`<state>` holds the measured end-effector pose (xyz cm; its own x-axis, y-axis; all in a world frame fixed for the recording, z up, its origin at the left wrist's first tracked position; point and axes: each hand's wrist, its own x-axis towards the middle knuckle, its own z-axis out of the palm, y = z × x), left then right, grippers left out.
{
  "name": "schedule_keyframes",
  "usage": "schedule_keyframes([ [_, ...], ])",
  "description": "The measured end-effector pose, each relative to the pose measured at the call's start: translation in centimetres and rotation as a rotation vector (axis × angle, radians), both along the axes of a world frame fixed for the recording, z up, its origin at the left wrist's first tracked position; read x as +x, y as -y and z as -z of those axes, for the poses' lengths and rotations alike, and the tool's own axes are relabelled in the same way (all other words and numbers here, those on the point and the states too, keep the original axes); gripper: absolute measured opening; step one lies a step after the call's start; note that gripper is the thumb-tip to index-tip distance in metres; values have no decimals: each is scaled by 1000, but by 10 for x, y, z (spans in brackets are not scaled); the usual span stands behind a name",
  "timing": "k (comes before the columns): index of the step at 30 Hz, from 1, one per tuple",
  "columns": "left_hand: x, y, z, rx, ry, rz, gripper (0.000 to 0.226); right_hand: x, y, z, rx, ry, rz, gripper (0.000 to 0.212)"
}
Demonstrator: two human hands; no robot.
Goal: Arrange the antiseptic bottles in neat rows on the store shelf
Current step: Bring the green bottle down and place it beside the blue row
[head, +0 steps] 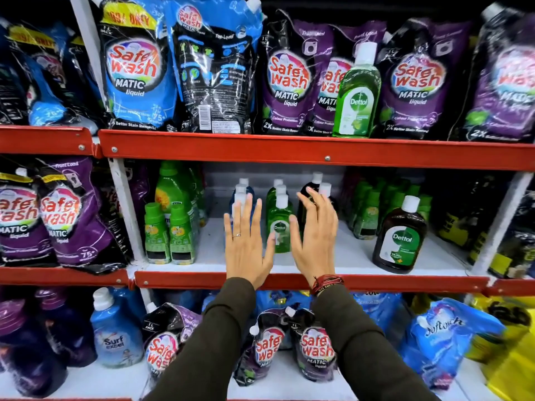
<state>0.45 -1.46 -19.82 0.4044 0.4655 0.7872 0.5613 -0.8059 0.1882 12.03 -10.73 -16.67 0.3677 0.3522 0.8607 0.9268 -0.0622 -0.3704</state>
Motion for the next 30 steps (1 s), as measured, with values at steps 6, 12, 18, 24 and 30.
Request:
schedule_keyframes([
  [6,24,11,-65,167,75,-5,71,20,21,-54,110,118,84,46],
  [12,44,9,-122,276,106,3,69,45,31,-113,203,147,143,46],
  [18,62,-1,-138,286,106,-44,68,71,32,-174,131,-19,113,58],
  [24,65,-5,-135,326,151,-45,67,86,39,-210,-38,-296,-42,58],
  [30,67,-7,-133,351,157,-59,65,97,40,-219,20,-440,-164,44],
])
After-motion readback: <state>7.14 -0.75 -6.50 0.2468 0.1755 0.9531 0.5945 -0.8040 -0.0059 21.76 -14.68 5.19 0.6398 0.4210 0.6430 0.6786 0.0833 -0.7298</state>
